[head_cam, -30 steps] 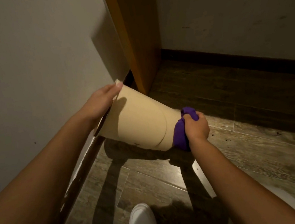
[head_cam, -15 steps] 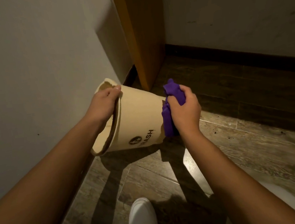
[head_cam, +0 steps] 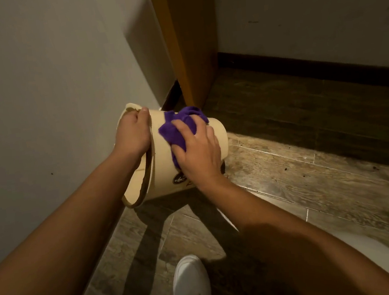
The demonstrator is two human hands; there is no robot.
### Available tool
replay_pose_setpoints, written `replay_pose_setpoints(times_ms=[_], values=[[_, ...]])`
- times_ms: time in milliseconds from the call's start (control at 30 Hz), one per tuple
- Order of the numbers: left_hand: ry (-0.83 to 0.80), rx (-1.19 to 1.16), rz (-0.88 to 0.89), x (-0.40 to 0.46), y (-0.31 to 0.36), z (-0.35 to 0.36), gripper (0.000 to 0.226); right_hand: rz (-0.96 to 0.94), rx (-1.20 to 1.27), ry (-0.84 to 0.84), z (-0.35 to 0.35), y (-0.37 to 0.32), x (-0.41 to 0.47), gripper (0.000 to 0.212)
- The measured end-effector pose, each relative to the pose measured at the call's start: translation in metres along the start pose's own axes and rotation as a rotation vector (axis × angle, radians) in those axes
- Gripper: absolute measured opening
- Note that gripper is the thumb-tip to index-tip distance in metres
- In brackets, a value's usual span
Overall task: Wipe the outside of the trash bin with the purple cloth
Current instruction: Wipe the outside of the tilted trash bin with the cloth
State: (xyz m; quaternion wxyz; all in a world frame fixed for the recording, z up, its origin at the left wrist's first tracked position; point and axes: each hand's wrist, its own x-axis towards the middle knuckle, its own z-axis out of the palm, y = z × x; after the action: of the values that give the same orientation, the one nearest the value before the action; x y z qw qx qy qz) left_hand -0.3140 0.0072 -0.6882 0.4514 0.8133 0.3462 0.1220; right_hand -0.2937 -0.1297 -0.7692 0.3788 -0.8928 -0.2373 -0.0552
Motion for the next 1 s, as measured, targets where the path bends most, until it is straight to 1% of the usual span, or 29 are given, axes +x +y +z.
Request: replay_pose_setpoints(times_ms=[100,200,267,333,400,467,533,567,633,667,767,800,833,933,1000], values=[[0.005,0.035,0.003,0.000,-0.008,-0.007,0.041,0.137,-0.020,-0.015,-0.001,0.024,0.017,0.051],[0.040,0.103,0.033,0.000,-0.015,-0.010,0.040,0.274,-0.029,-0.113,-0.004,0.050,0.036,0.051],[0.064,0.127,0.054,0.000,-0.018,-0.012,0.038,0.316,-0.022,-0.206,-0.008,0.063,0.047,0.052],[0.087,0.135,0.076,0.000,-0.022,-0.015,0.037,0.309,-0.049,-0.249,-0.009,0.071,0.051,0.051],[0.103,0.142,0.095,0.001,-0.024,-0.018,0.040,0.293,-0.106,-0.213,-0.008,0.076,0.042,0.050],[0.103,0.149,0.098,0.004,-0.024,-0.019,0.040,0.308,-0.130,-0.129,-0.005,0.075,0.020,0.049],[0.097,0.151,0.084,0.007,-0.022,-0.019,0.039,0.368,-0.105,-0.079,0.001,0.071,-0.010,0.052],[0.096,0.147,0.075,0.010,-0.022,-0.018,0.038,0.410,-0.087,-0.083,0.005,0.069,-0.026,0.054],[0.096,0.135,0.064,0.014,-0.020,-0.017,0.037,0.483,-0.064,-0.151,0.014,0.063,-0.055,0.057],[0.093,0.129,0.061,0.016,-0.019,-0.017,0.037,0.500,-0.063,-0.216,0.020,0.060,-0.069,0.055],[0.067,0.126,0.045,0.015,-0.023,-0.012,0.037,0.537,-0.072,-0.470,0.040,0.056,-0.110,0.041],[0.052,0.149,0.044,0.012,-0.027,-0.009,0.037,0.585,-0.052,-0.515,0.042,0.058,-0.120,0.038],[0.033,0.179,0.041,0.009,-0.030,-0.006,0.037,0.652,-0.022,-0.528,0.041,0.061,-0.127,0.036],[0.032,0.205,0.047,0.008,-0.028,-0.005,0.036,0.804,0.051,-0.454,0.023,0.077,-0.125,0.033],[0.049,0.205,0.107,0.013,-0.015,-0.010,0.037,0.869,0.103,-0.427,0.006,0.084,-0.113,0.031]])
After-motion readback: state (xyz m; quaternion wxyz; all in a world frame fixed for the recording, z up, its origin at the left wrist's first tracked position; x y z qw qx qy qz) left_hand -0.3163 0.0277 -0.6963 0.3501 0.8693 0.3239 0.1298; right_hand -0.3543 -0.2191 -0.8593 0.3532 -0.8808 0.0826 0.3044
